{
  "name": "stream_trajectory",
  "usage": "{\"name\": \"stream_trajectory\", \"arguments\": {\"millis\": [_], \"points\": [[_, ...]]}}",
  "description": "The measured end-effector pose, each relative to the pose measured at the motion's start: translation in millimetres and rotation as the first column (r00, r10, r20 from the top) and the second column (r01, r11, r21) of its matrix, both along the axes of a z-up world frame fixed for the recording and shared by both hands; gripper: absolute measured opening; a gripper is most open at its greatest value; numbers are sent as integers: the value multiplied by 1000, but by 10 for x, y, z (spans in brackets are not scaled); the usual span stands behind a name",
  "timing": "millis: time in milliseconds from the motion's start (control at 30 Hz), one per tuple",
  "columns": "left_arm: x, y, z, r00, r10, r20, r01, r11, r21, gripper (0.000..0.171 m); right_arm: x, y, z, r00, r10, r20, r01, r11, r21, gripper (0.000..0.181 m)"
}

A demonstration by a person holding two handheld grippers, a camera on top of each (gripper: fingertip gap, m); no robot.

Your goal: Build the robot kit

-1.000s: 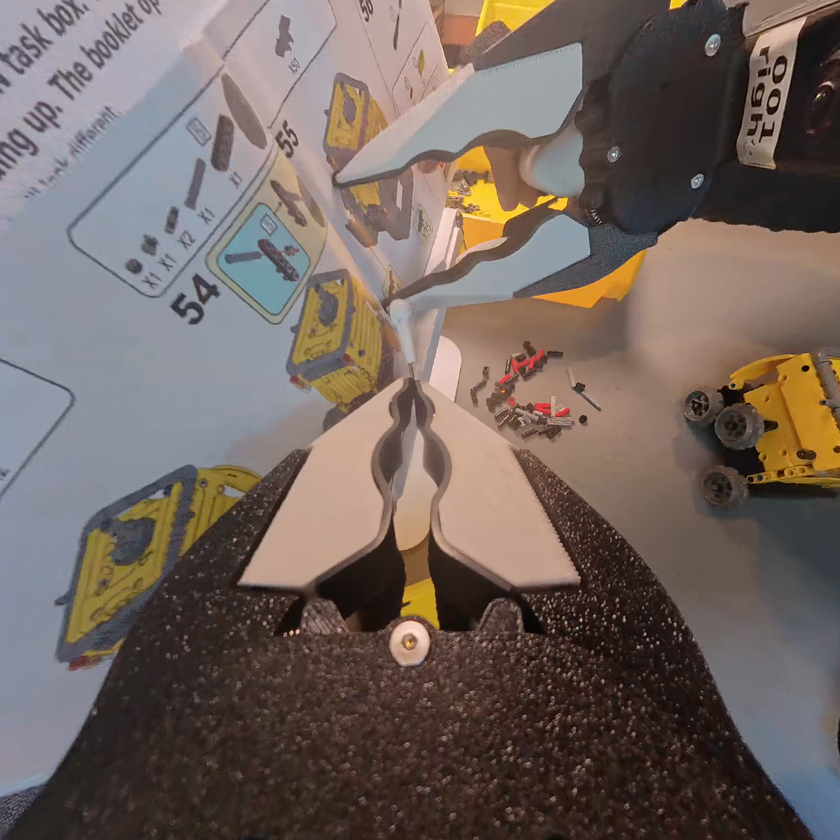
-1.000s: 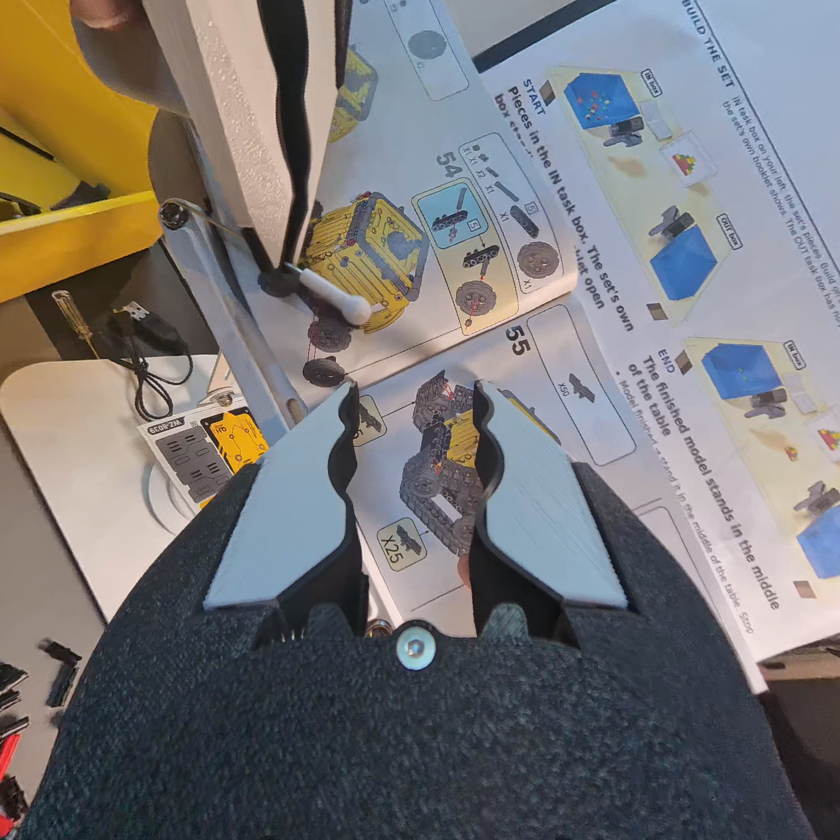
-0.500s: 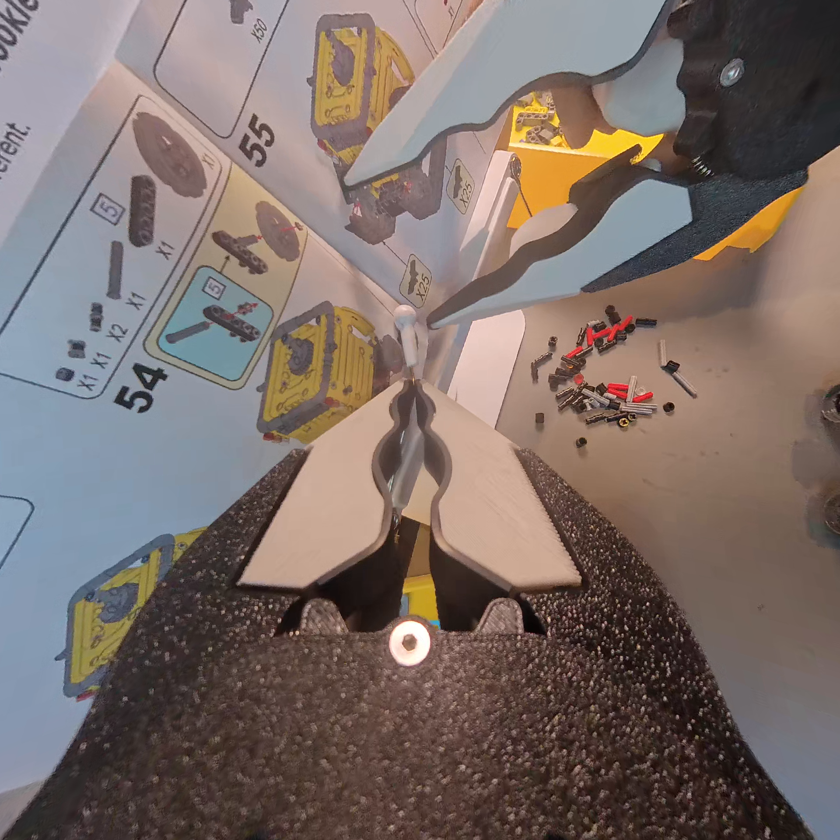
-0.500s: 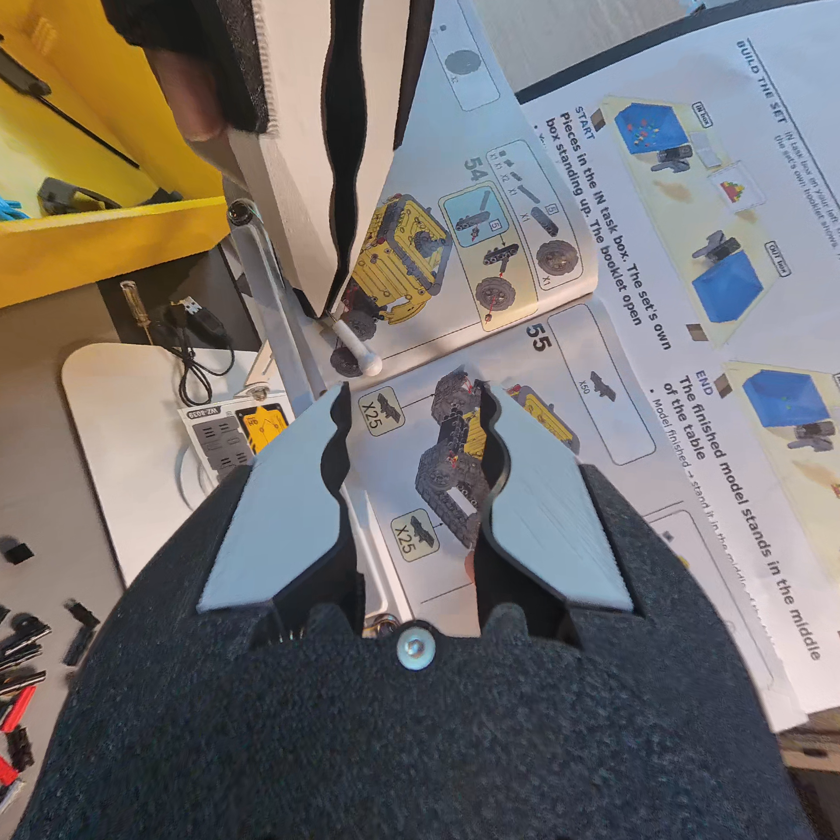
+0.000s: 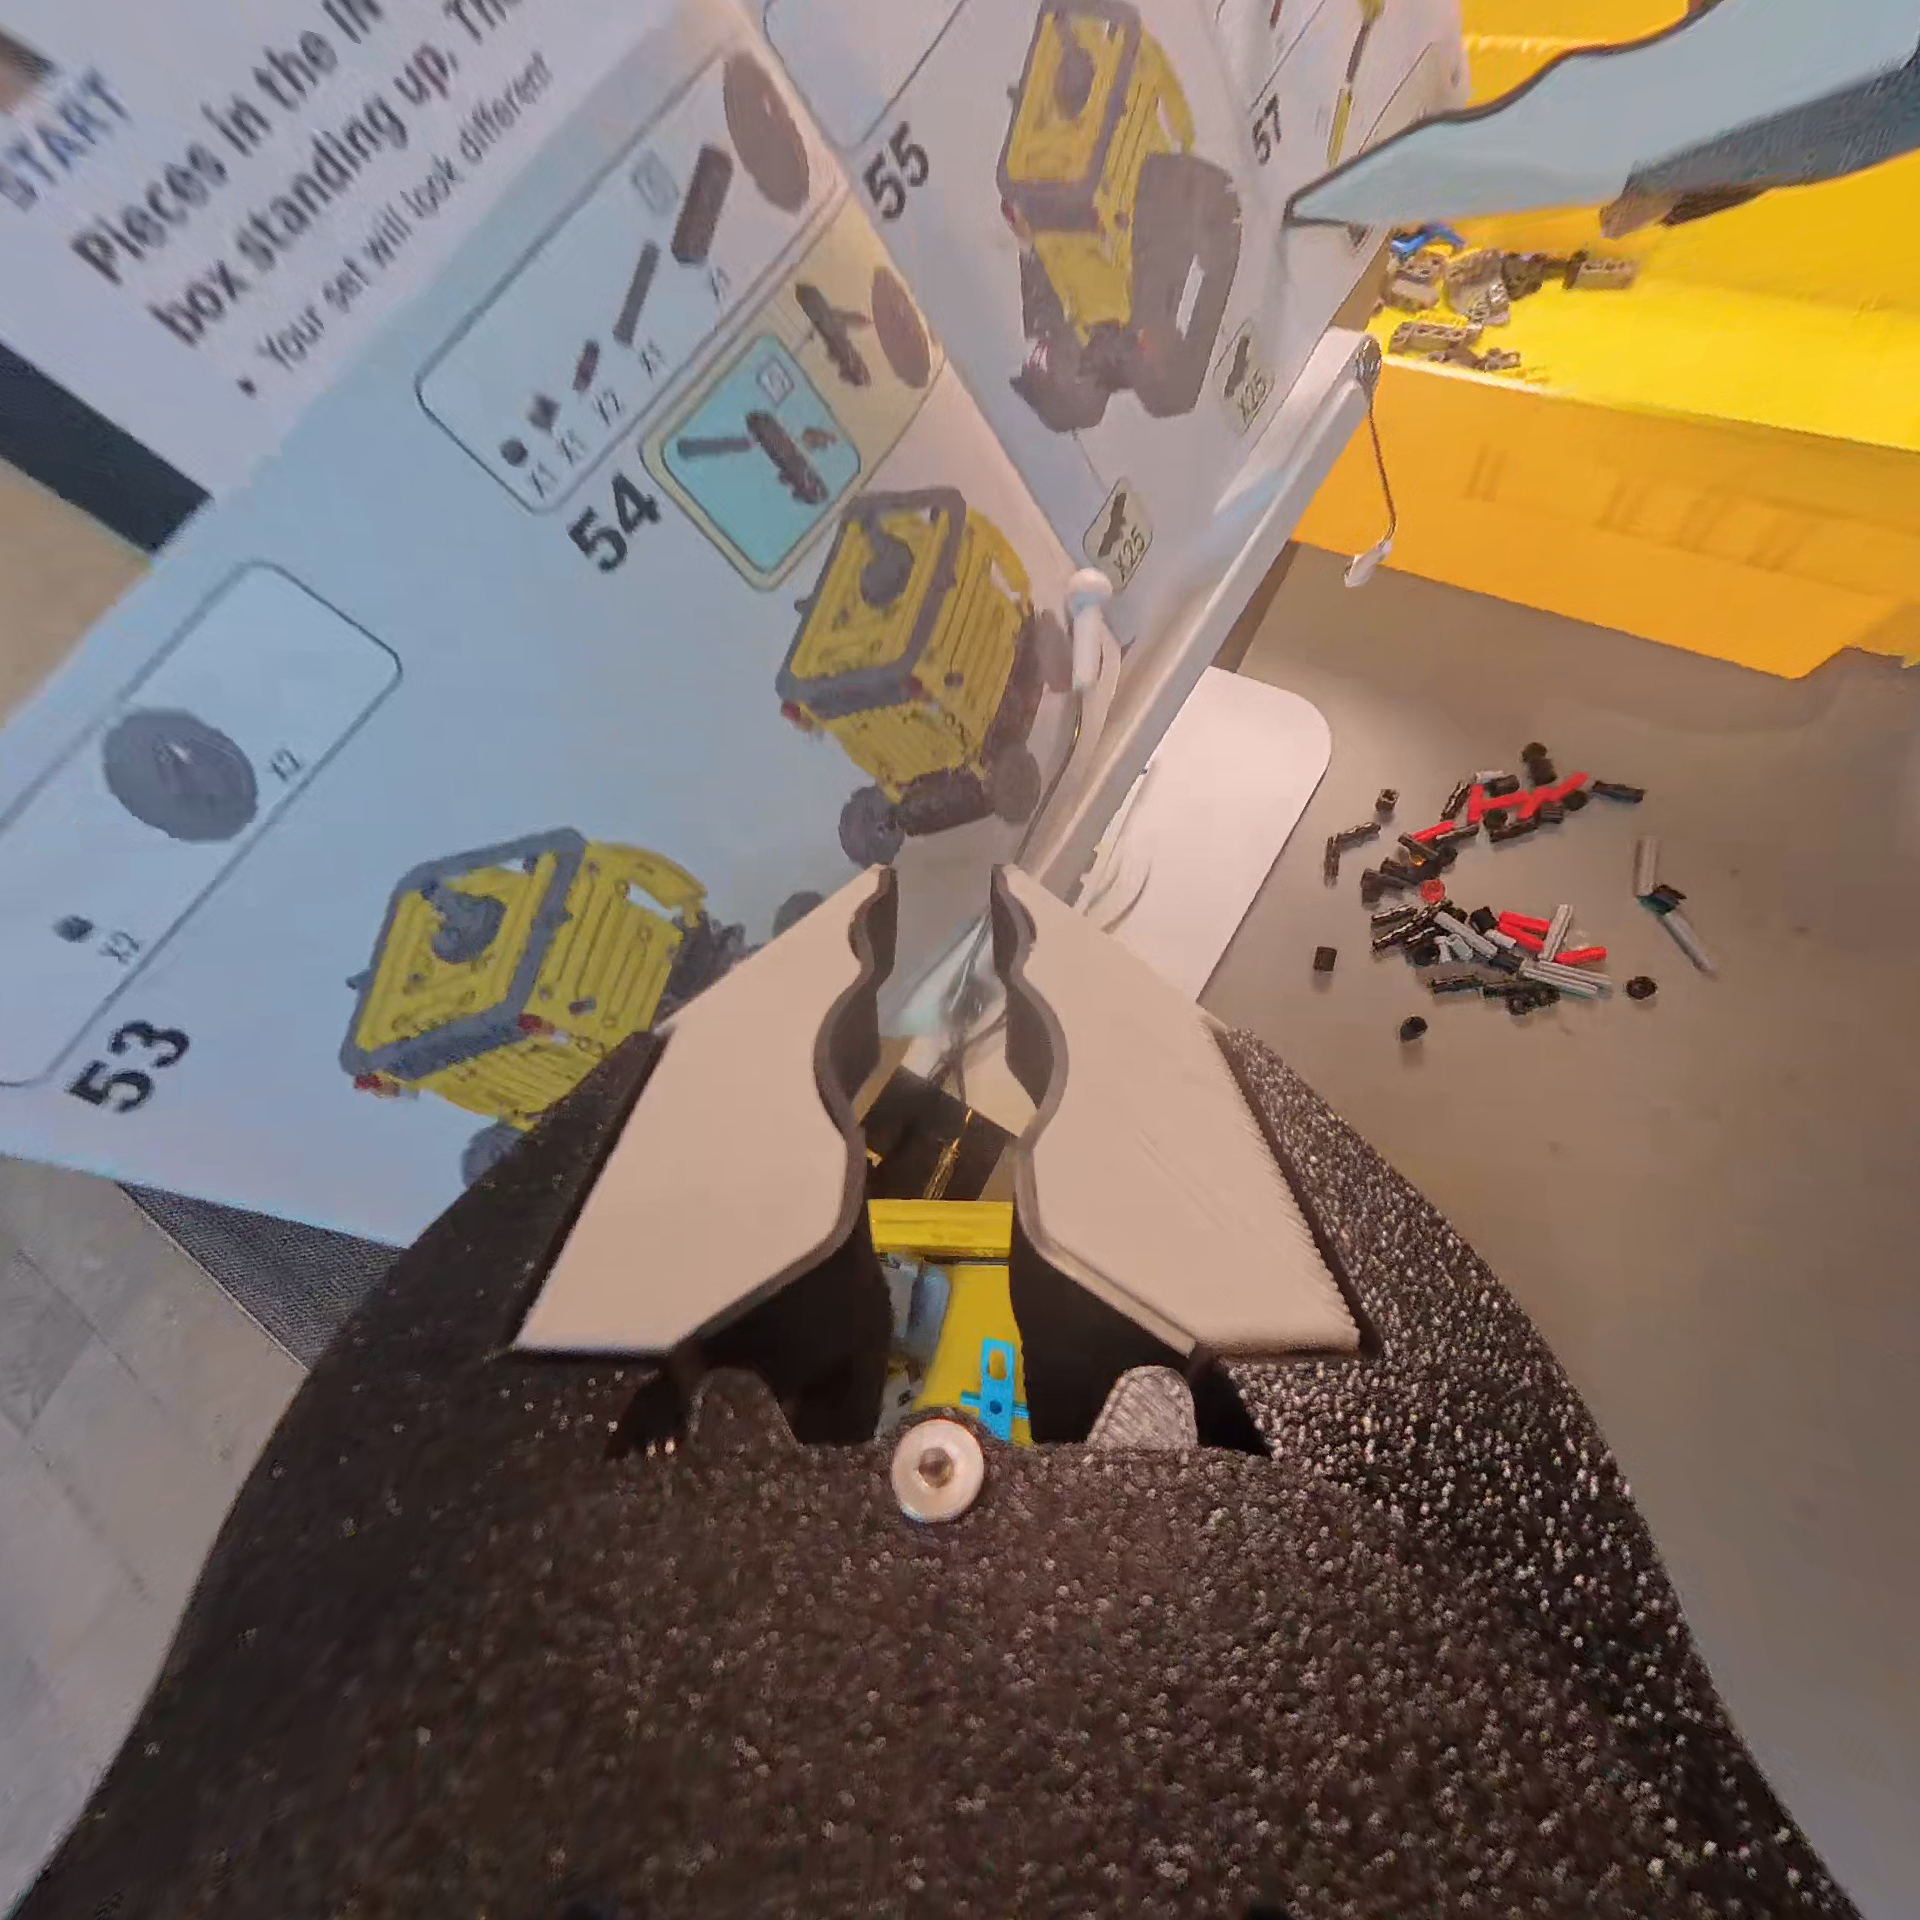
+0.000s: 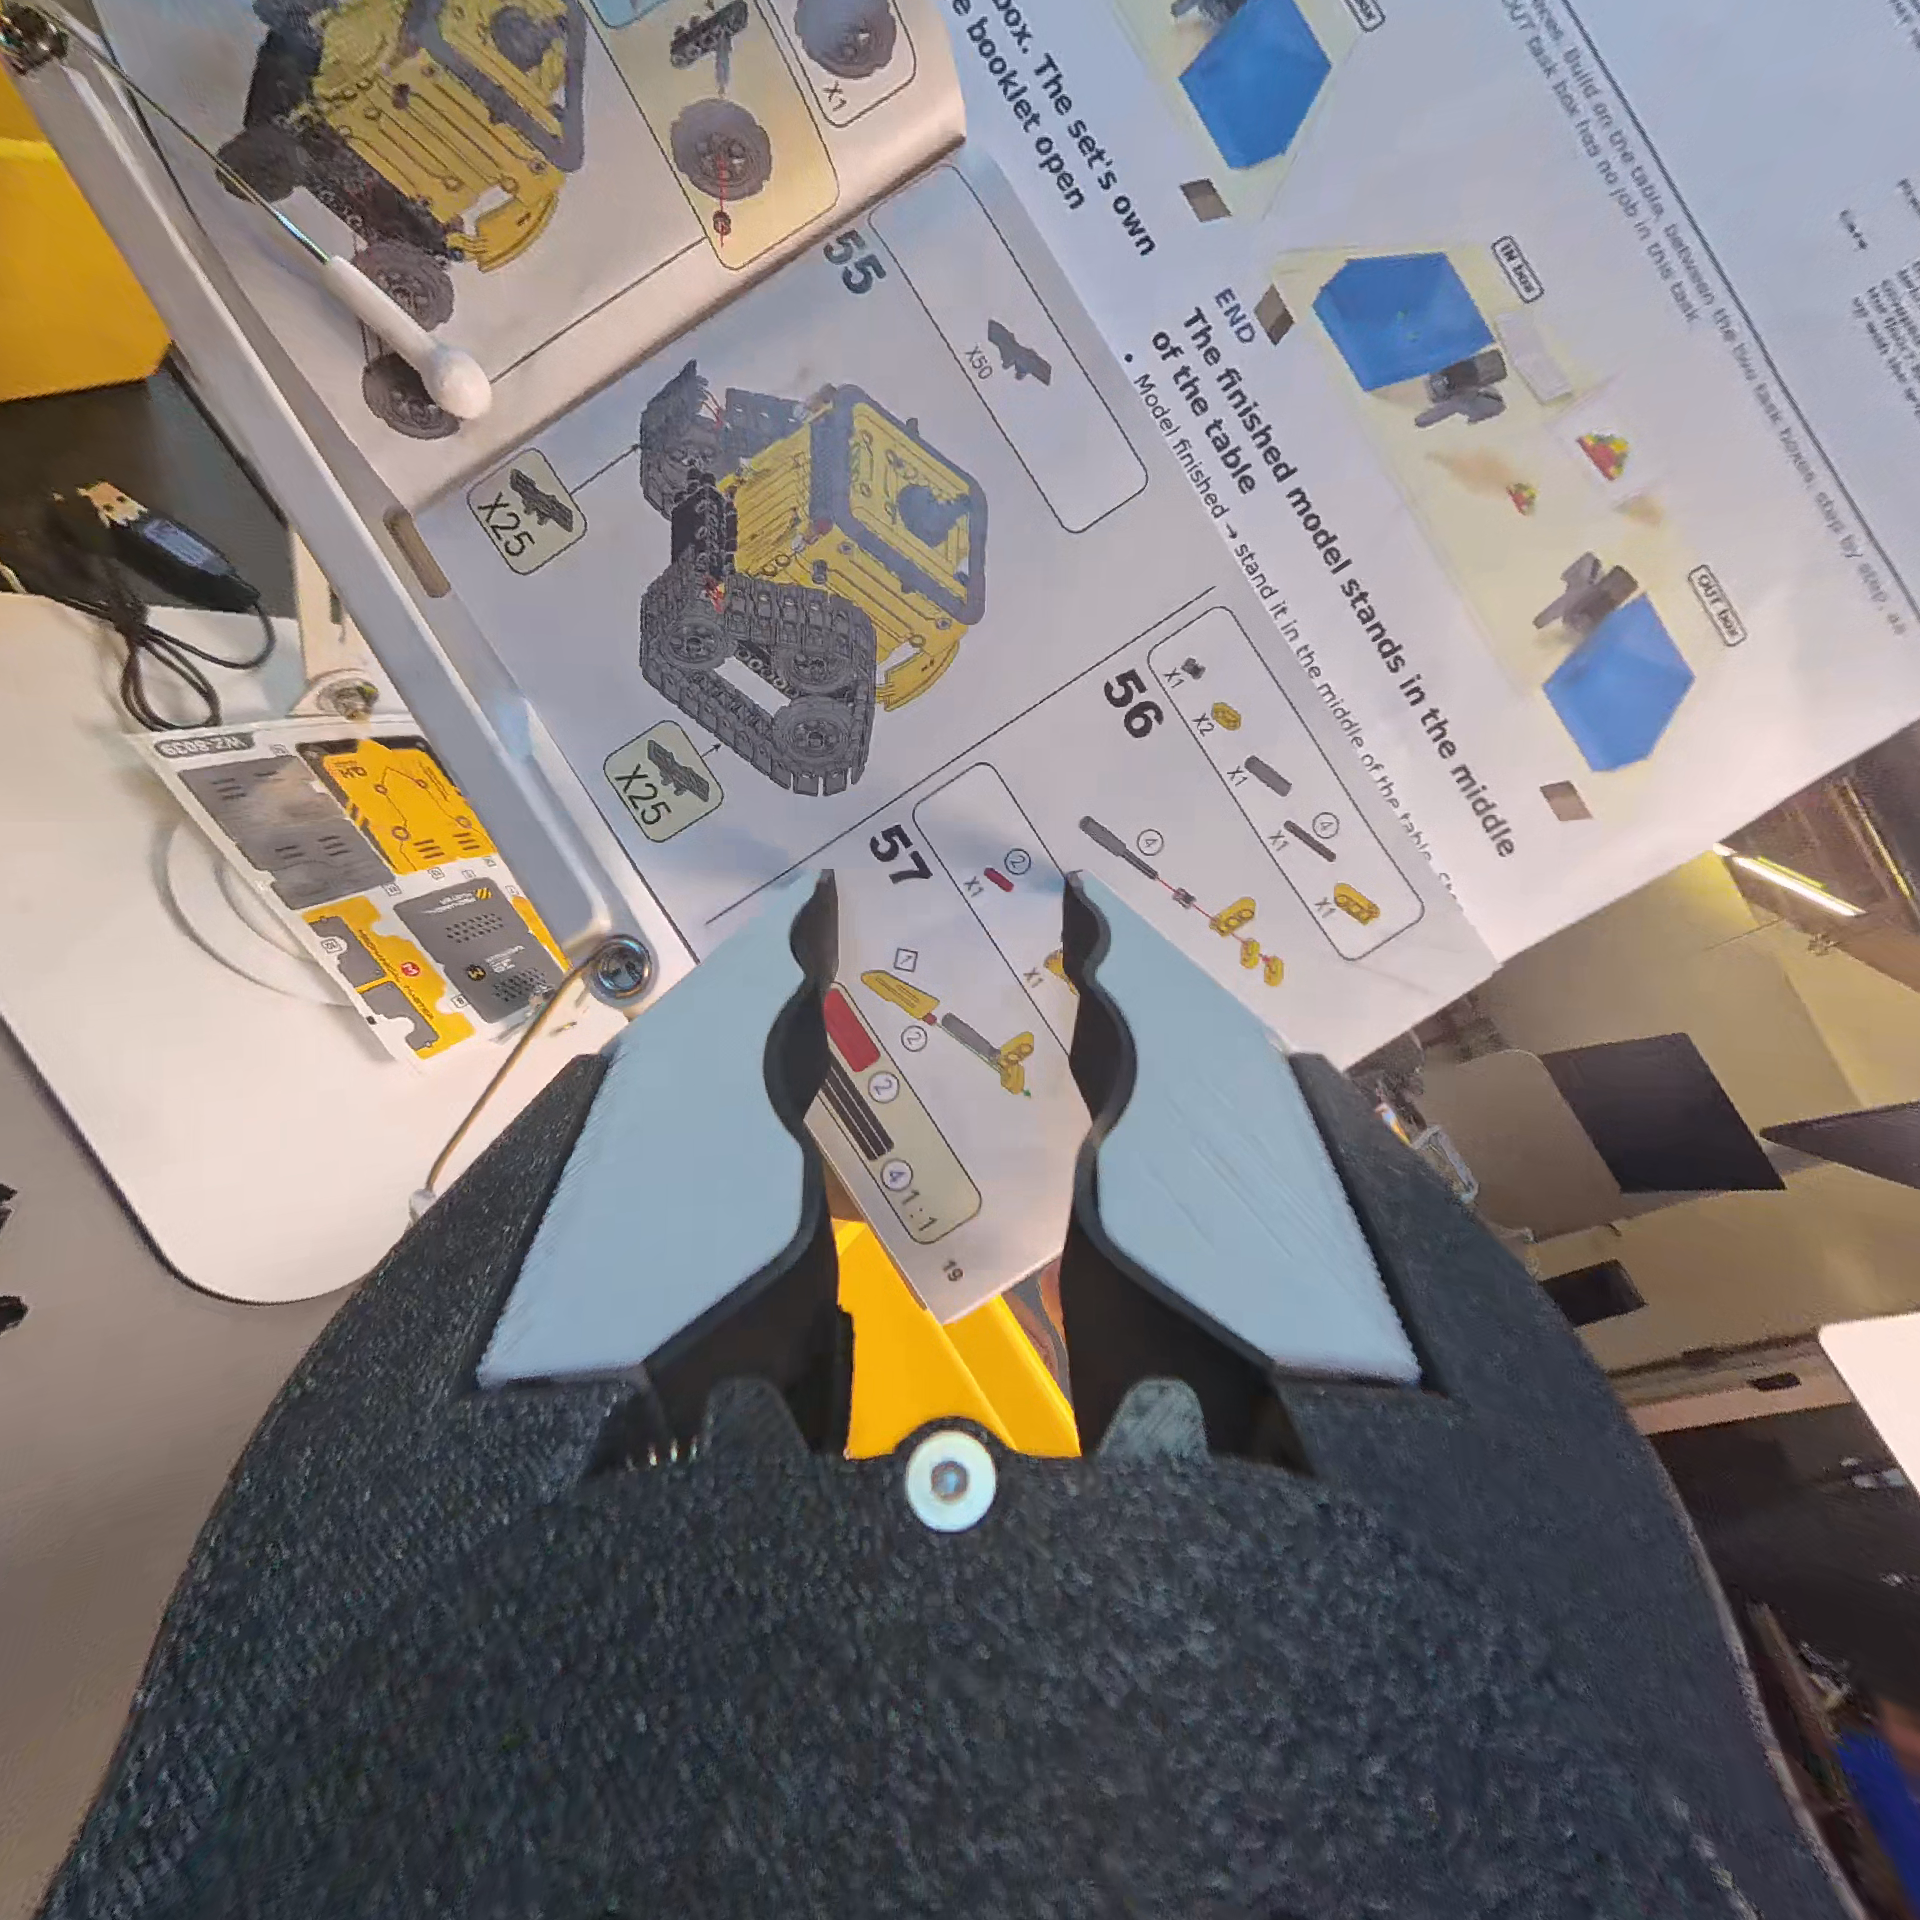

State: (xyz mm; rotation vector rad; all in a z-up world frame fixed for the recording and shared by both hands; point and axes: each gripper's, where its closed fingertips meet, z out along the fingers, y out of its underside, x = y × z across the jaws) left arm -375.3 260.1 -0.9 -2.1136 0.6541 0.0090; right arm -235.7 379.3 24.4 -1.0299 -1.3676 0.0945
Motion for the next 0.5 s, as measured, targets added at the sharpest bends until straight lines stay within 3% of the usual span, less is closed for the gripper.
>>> {"name": "stream_trajectory", "arguments": {"millis": [133, 233, 333, 500], "points": [[160, -27, -140, 997, -68, -37, 70, 996, 60, 8, 19, -9, 26, 999, 1, -34, -3, 999, -53, 44], [256, -5, -191, 993, -77, -91, 85, 993, 81, 6, 217, 23, 85, 988, -66, -138, 46, 988, -145, 42], [277, 43, -272, 985, -73, -153, 85, 994, 74, 0, 334, 156, -46, 982, -138, -130, 112, 975, -194, 40], [386, 45, -197, 991, -77, -109, 87, 992, 88, 2, 276, 312, -55, 983, -136, -120, 108, 971, -215, 38]]}}
